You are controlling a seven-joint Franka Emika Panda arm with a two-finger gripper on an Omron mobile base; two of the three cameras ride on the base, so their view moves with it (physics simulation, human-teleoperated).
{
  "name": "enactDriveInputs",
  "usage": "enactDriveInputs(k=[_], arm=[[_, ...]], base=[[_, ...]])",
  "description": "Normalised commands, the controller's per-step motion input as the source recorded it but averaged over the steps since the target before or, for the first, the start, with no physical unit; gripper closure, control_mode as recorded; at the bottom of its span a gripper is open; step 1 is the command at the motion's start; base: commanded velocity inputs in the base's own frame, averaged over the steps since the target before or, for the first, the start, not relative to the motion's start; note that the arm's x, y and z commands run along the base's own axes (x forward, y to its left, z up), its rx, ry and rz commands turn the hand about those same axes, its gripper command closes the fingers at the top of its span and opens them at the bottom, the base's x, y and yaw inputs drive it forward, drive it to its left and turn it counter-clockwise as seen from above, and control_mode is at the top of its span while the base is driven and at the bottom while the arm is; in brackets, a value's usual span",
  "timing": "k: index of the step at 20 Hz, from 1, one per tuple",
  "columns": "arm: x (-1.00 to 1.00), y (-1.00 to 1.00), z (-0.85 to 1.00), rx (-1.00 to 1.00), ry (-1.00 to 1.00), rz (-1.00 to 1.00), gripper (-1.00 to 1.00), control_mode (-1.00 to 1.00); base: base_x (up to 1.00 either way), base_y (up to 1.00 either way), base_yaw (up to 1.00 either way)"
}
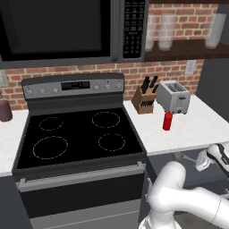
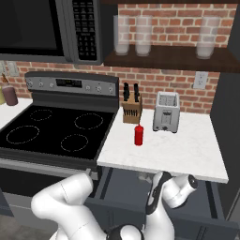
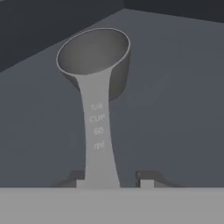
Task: Pick the measuring cup from the drawer and place it on the counter.
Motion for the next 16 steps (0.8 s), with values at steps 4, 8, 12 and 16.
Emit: enactDriveInputs(k=[4,8,12,16], arm=[[-0.01,-0.01,-0.01,0.0,0.0,0.0,1.0,-1.0],[-0.26,-0.21,0.0,0.02,-0.02,0.0,1.0,-1.0],[-0.46,-0.18,0.13,0.04,-0.15,0.0,1.0,-1.0],[-0.59,-0.29,0.5,0.06,-0.23,0.0,1.0,-1.0]], base=[[0.0,0.0,0.0],[0.0,0.0,0.0],[0.0,0.0,0.0],[0.0,0.0,0.0]])
